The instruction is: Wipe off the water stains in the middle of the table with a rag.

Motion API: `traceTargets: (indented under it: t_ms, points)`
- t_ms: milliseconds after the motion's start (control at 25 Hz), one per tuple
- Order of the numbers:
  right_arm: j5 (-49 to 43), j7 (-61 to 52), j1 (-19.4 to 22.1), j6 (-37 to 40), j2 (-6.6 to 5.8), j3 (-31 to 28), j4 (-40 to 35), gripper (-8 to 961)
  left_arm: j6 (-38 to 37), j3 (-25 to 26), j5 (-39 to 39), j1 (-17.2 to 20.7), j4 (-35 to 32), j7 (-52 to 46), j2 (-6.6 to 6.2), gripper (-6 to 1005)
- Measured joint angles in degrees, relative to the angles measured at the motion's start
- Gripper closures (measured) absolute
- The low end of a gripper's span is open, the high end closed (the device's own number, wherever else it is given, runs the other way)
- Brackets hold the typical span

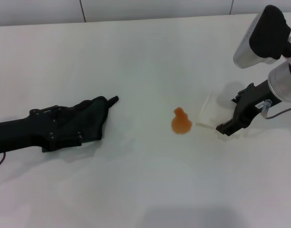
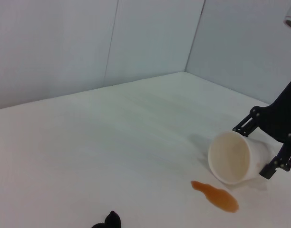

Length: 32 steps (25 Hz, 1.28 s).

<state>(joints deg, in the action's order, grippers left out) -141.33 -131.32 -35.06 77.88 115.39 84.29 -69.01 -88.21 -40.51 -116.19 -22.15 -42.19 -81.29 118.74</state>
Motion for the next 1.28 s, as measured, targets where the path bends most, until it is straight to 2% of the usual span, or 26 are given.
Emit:
traceTargets:
  t_ms: [480, 880, 1280]
  points:
    - [-0.06, 0.10, 0.03, -0.04, 0.01, 0.33, -0.02, 236, 0.06, 0.00, 0.00, -0.08, -0.01, -0.01, 0.00, 149]
    - [-0.11, -0.07, 0.10, 0.03, 0.03, 0.27, -0.46, 293, 0.06, 0.00, 0.00, 0.09, 0.00, -0.01, 0.00, 151]
    - [2.59, -0.17, 5.55, -3.78, 0.10, -2.01, -13.84, 302, -0.07, 0.00, 0.20, -0.15, -0.02, -0.01, 0.00, 152]
